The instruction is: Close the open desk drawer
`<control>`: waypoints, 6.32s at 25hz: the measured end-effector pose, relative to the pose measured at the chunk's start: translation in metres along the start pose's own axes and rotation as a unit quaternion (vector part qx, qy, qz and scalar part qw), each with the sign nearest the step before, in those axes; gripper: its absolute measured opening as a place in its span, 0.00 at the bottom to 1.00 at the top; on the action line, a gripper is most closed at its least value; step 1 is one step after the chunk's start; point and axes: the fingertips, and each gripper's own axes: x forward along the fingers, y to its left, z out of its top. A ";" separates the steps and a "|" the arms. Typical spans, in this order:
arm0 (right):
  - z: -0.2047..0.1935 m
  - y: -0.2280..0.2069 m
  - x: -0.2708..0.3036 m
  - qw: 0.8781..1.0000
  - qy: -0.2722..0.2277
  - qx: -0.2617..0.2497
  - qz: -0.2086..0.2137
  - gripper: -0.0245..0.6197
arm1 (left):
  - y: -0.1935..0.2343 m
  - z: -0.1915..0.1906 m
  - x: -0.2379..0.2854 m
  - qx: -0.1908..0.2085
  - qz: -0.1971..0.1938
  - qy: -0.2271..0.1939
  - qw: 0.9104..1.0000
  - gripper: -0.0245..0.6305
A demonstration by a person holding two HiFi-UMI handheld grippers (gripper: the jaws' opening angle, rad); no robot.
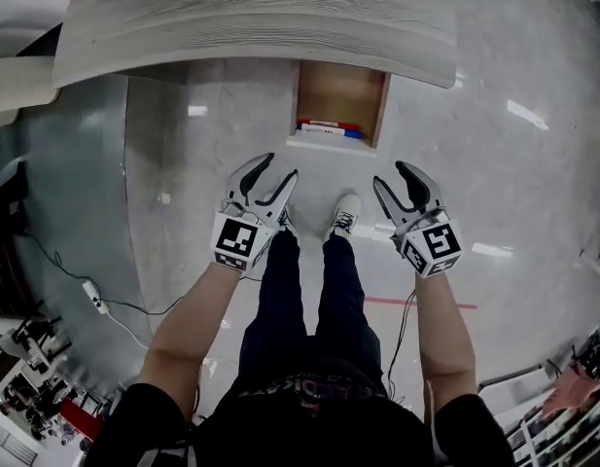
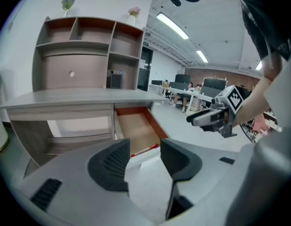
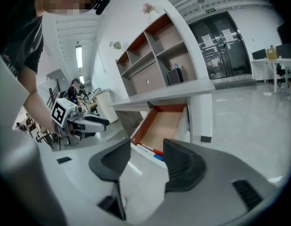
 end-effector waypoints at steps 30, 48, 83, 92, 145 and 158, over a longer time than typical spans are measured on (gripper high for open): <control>-0.089 -0.069 0.103 0.992 0.080 -0.066 -0.065 0.36 | 0.025 -0.076 0.116 0.013 -0.031 0.019 0.999 0.36; -0.059 -0.049 0.080 0.994 0.059 -0.059 -0.069 0.35 | 0.025 -0.047 0.090 -0.025 -0.020 -0.011 0.999 0.35; 0.029 -0.116 0.120 0.985 -0.027 0.025 -0.166 0.34 | 0.082 0.038 0.154 -0.038 0.057 -0.047 0.997 0.34; 0.037 -0.137 0.141 0.978 -0.014 0.057 -0.198 0.34 | 0.101 0.044 0.178 -0.061 0.079 -0.035 0.994 0.34; 0.190 0.159 -0.027 0.994 -0.089 0.033 0.052 0.06 | -0.030 0.172 -0.115 -0.103 -0.118 -0.128 0.979 0.05; 0.214 0.231 -0.058 0.990 -0.099 -0.017 0.102 0.06 | -0.043 0.191 -0.165 -0.093 -0.193 -0.121 0.969 0.05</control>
